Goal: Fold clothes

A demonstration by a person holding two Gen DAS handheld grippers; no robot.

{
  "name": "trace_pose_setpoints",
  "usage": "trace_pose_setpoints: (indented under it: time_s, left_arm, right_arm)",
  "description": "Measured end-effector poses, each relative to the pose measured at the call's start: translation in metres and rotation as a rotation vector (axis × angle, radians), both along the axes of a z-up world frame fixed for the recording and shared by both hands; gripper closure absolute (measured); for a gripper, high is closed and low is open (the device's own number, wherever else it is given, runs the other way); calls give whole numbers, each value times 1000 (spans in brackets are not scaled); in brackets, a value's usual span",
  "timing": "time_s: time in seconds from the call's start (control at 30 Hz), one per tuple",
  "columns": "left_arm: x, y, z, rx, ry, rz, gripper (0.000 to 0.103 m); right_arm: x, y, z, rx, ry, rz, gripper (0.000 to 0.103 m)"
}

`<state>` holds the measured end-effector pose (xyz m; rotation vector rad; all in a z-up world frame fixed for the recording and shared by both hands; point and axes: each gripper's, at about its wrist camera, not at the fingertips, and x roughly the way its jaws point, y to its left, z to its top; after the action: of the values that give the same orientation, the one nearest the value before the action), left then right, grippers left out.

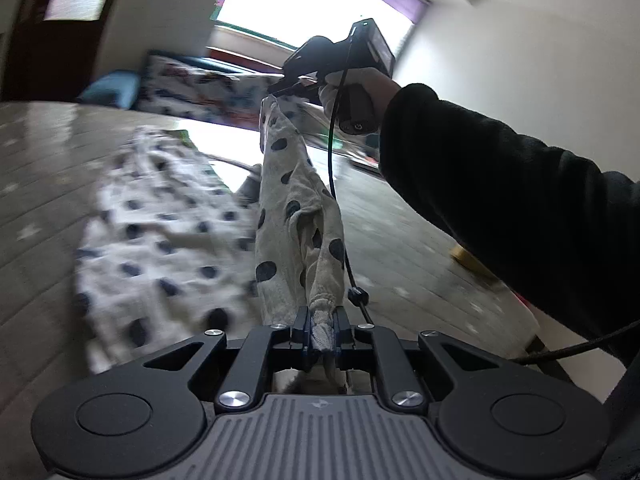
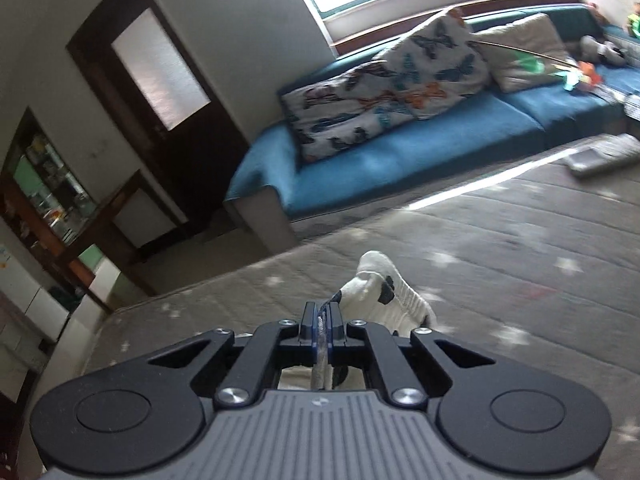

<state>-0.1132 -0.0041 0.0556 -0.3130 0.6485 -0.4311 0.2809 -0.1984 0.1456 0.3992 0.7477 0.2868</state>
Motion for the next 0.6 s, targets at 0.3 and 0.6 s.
trace_pose_setpoints:
  time_s: [0.3, 0.6]
  left_arm:
    - [-19, 46, -13, -86, 65, 161, 92]
    - [-17, 37, -10, -79, 49, 117, 91]
  right_arm:
    - [22, 137, -21, 39, 14, 164, 102]
    - [30, 146, -55, -200, 144, 260, 89]
